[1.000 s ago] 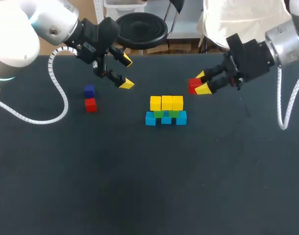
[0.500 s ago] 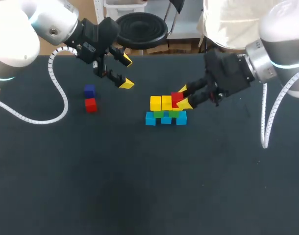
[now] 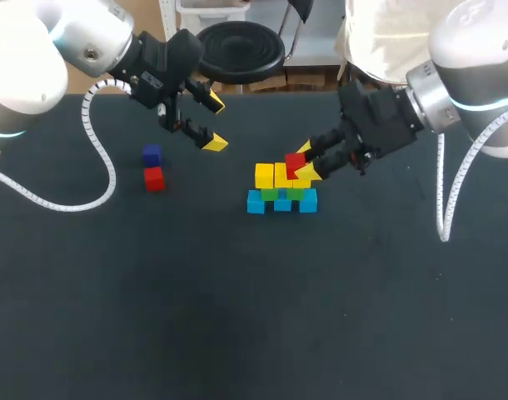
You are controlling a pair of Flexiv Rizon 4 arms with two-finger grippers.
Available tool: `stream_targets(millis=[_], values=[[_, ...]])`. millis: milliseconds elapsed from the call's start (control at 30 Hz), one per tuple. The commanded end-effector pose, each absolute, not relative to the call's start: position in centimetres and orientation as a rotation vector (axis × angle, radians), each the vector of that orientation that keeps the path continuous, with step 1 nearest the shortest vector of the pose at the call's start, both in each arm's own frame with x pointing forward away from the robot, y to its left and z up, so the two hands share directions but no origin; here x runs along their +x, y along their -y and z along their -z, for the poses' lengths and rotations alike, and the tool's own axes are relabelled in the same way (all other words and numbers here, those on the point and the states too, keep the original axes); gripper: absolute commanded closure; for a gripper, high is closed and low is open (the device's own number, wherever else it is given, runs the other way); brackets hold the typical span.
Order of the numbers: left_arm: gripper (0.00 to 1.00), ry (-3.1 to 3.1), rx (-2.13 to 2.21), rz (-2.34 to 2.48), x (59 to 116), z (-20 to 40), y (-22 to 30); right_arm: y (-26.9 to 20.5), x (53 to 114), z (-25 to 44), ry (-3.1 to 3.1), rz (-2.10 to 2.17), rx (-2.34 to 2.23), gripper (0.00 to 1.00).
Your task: Place the blue cubes, place green cubes on the blue cubes, place the yellow cubes on the green cubes, then place the red cubes on the yellow cubes, and place purple cube on the red cubes.
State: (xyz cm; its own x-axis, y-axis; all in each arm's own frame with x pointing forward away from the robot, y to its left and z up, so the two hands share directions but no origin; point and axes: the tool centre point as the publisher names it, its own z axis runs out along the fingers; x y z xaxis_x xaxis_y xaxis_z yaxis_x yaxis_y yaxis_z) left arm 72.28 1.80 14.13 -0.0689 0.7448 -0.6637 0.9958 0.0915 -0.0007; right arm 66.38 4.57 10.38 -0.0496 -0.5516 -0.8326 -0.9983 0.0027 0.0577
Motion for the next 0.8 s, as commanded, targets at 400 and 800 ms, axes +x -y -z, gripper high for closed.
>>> stream_targets(millis=[400,800], values=[[0.00,-1.863,1.706,0.652,72.4,-14.0,-1.9,-4.2,67.1,-9.4,-1.715,-0.954,-1.526,1.00],[0.00,-1.863,1.706,0.652,72.4,-14.0,-1.9,-4.4,66.9,-8.7,-1.750,-0.948,-1.474,1.00]])
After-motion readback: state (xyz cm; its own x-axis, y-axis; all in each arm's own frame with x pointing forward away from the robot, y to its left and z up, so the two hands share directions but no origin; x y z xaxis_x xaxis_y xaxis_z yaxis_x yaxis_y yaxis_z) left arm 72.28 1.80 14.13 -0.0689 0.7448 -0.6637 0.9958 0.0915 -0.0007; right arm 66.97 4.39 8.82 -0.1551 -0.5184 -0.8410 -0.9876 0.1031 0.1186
